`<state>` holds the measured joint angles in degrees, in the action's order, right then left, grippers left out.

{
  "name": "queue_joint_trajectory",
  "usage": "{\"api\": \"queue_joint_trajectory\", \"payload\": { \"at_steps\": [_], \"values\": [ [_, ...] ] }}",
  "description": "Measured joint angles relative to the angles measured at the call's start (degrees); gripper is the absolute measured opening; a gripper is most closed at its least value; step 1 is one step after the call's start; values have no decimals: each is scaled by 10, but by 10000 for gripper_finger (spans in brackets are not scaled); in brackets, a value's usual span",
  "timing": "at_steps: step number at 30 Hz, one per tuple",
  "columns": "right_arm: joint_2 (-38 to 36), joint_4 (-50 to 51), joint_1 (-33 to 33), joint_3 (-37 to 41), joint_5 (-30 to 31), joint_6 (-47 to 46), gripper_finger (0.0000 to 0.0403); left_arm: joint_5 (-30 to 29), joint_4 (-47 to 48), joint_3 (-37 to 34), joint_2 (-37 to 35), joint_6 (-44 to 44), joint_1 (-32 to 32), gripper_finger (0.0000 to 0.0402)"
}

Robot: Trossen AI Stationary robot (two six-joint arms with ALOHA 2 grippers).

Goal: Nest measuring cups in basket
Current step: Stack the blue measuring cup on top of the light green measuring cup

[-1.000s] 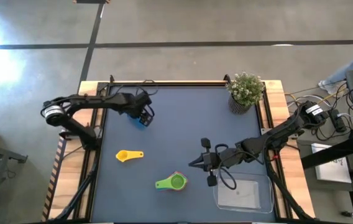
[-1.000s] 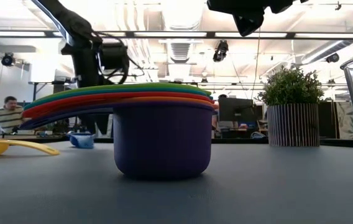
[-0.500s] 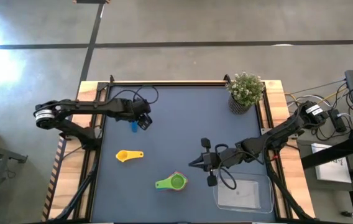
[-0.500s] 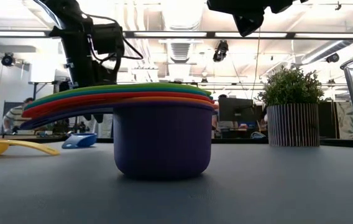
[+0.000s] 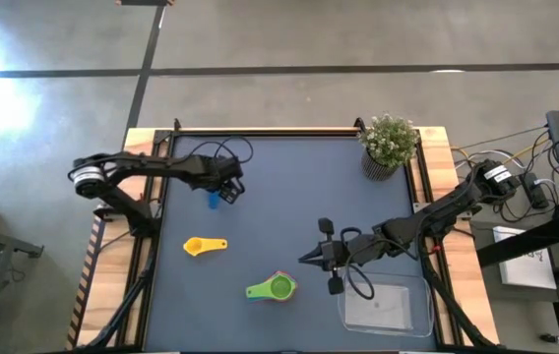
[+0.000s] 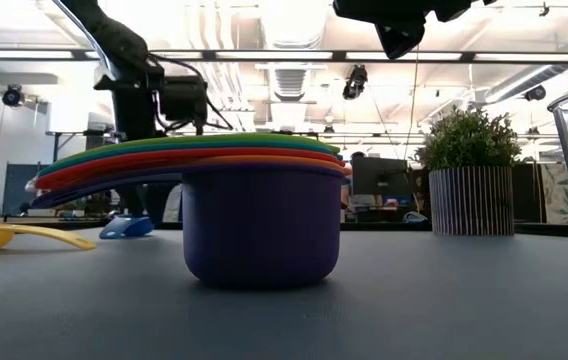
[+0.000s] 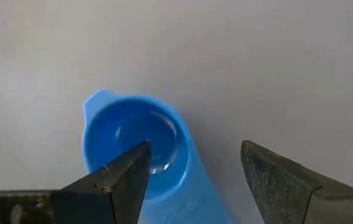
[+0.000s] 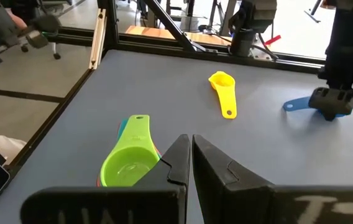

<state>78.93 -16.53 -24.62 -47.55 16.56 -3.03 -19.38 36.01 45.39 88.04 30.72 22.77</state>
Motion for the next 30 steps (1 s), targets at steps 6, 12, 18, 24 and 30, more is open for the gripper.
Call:
{"api": "queue_joint_trajectory", "payload": {
  "at_steps": [6,12,18,24,30],
  "values": [
    [14,0,0,0,0,0,9,26,-31,-10,14,-24,23,199],
    [21,-3,1,0,0,5,9,35,-30,-11,13,-68,22,38],
    [21,-3,1,0,0,2,9,81,-20,-11,-11,-134,2,15],
    [21,-3,3,0,2,5,9,81,58,28,-54,-124,-85,5],
    [21,-4,3,0,21,2,9,63,145,129,-81,-80,-217,2]
  ]
}}
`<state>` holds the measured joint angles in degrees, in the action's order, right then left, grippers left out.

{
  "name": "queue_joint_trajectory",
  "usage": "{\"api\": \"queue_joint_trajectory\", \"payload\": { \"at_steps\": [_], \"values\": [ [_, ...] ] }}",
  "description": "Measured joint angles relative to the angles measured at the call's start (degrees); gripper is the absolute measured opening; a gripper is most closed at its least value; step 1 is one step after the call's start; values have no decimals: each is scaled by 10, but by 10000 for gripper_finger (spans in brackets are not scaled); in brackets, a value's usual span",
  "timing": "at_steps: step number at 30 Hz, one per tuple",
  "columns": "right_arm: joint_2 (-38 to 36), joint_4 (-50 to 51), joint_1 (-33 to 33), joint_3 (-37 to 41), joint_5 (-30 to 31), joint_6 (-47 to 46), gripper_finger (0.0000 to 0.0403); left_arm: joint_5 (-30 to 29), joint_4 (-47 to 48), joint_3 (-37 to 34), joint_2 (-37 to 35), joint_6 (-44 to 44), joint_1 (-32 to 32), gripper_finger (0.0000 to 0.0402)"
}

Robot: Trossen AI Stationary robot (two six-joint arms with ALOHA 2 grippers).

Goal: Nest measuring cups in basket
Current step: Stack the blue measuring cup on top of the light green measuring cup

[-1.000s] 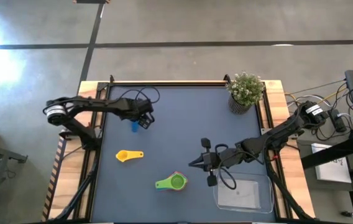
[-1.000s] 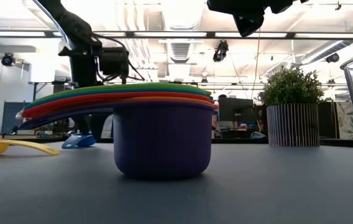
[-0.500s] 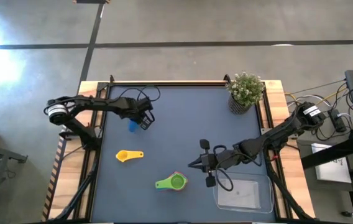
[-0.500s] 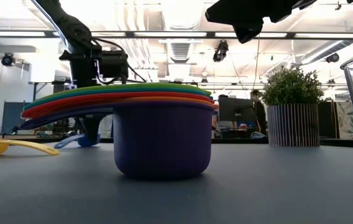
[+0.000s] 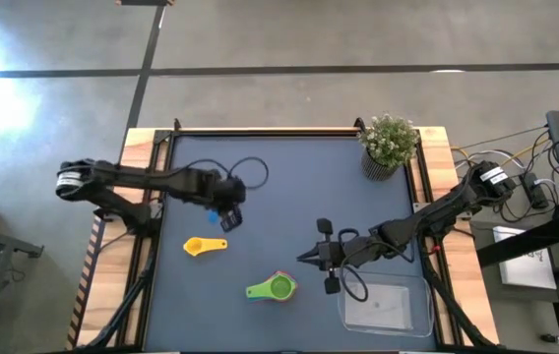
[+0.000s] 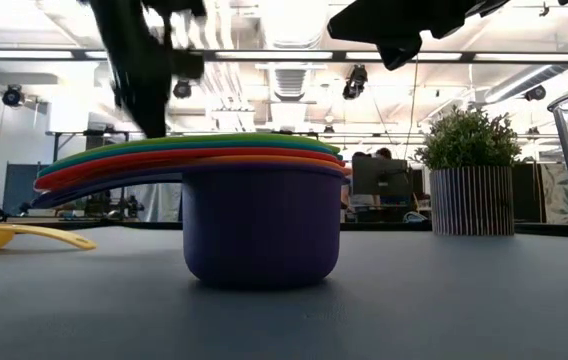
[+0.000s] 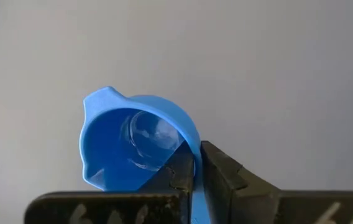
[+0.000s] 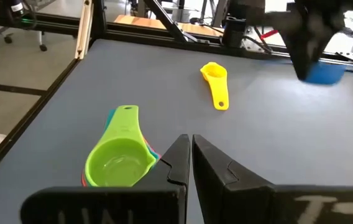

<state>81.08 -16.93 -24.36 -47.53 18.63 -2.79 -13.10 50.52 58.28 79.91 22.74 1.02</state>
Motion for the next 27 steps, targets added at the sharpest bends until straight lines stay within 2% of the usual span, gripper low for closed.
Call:
{"api": "queue_joint_trajectory", "payload": {
  "at_steps": [6,12,19,23,27],
  "values": [
    [-2,4,0,0,0,-10,9,-33,39,95,2,31,-149,1],
    [-14,16,0,0,0,-34,9,-46,10,129,30,28,-263,0],
    [-28,21,0,0,10,-38,9,-38,-59,161,113,18,-325,0],
    [-31,23,0,0,10,-40,9,-27,-17,229,196,-12,-343,0],
    [-37,43,0,0,10,-47,9,-26,52,329,277,-36,-347,0]
  ]
}}
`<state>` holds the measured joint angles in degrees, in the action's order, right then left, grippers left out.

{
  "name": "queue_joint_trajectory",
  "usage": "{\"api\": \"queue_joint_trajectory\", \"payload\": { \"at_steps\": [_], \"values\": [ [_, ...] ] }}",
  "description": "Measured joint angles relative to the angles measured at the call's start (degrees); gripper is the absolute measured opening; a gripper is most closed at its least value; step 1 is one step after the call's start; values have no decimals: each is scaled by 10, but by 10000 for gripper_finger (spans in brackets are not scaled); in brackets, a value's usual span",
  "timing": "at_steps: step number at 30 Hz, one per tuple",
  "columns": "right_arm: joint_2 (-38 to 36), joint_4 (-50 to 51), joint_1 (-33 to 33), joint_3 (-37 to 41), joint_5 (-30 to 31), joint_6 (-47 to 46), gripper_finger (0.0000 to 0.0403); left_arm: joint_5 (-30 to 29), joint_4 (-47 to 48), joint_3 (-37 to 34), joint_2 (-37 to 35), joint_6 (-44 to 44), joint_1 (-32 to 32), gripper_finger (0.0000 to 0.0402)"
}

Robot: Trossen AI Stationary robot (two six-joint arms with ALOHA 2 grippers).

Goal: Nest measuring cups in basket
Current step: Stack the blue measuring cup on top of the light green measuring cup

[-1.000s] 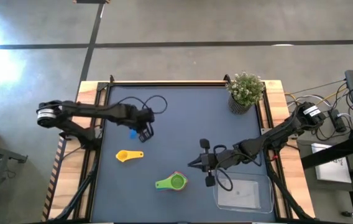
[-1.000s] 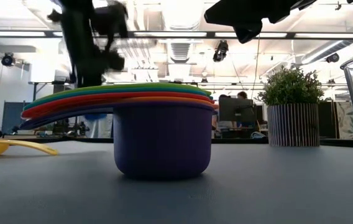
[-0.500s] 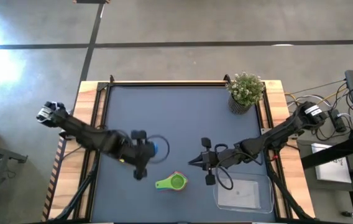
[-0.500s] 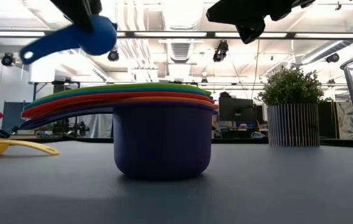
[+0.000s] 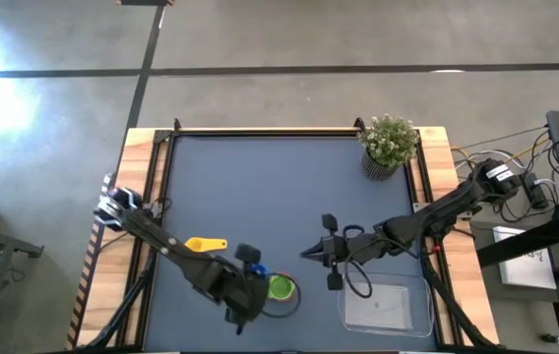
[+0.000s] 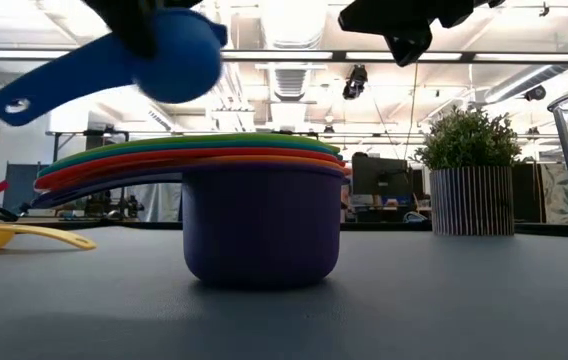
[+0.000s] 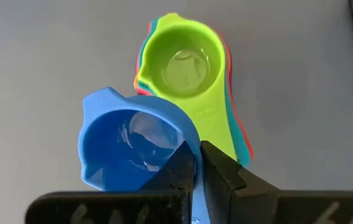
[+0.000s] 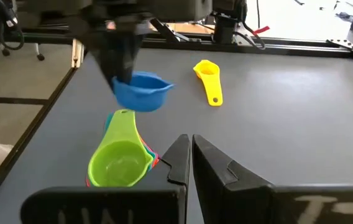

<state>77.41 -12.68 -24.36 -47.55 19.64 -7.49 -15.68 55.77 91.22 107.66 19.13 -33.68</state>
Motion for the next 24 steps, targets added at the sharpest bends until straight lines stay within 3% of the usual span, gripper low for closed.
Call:
{"api": "queue_joint_trajectory", "payload": {
  "at_steps": [7,12,24],
  "values": [
    [-18,28,-4,0,0,0,9,11,29,156,103,-80,-1,0],
    [-24,30,-10,1,0,0,9,23,61,225,151,-108,0,0],
    [-27,30,-10,9,5,-2,9,7,87,212,174,-112,20,40]
  ]
}}
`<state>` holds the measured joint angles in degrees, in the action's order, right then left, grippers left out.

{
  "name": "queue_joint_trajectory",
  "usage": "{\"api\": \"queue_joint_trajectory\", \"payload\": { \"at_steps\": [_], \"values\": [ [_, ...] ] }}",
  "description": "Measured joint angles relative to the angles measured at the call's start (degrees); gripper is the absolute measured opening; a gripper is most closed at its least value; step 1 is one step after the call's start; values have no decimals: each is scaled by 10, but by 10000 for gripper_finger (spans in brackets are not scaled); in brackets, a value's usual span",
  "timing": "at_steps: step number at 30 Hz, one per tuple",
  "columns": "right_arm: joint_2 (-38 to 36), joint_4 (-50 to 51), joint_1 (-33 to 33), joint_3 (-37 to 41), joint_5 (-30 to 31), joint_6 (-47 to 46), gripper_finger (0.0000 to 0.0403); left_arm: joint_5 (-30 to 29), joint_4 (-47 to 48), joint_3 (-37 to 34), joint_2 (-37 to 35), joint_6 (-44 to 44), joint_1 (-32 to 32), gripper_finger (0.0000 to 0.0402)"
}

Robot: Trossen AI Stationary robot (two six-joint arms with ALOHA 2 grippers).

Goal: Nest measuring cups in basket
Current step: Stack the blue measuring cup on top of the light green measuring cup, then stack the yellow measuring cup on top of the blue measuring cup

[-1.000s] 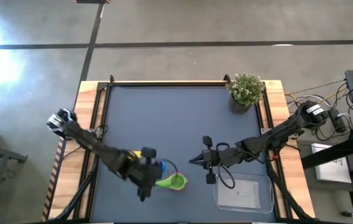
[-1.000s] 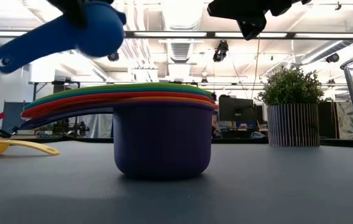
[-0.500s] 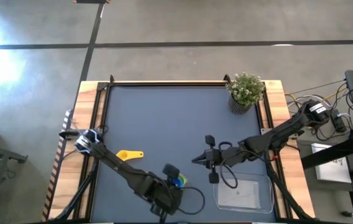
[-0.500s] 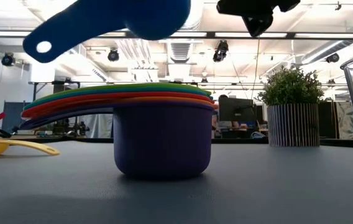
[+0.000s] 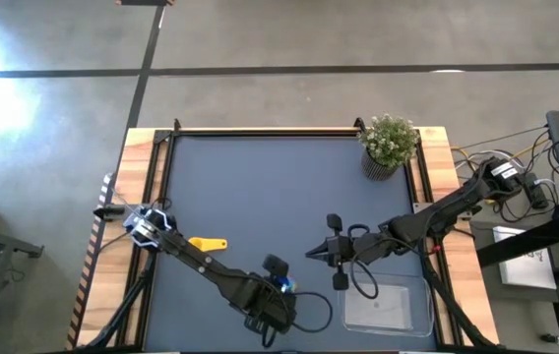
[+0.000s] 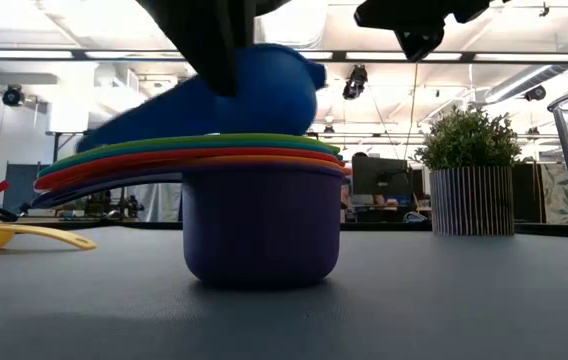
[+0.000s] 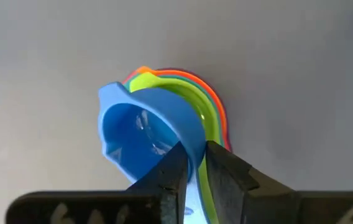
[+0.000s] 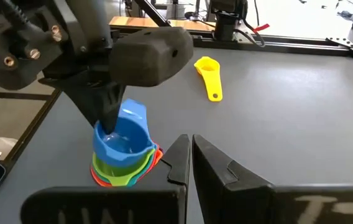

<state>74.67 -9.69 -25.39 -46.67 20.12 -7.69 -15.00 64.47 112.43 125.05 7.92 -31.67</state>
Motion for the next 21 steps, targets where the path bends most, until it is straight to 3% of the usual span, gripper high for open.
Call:
{"api": "queue_joint_trajectory", "payload": {
  "at_steps": [6,12,16,21],
  "values": [
    [0,0,0,1,0,2,9,10,0,-1,-1,5,6,70],
    [0,0,0,3,0,2,9,21,23,0,-7,16,6,142],
    [0,0,0,6,0,2,9,-20,84,-7,-37,35,6,182],
    [0,0,0,6,0,2,9,-64,26,-124,-139,47,14,200]
  ]
}}
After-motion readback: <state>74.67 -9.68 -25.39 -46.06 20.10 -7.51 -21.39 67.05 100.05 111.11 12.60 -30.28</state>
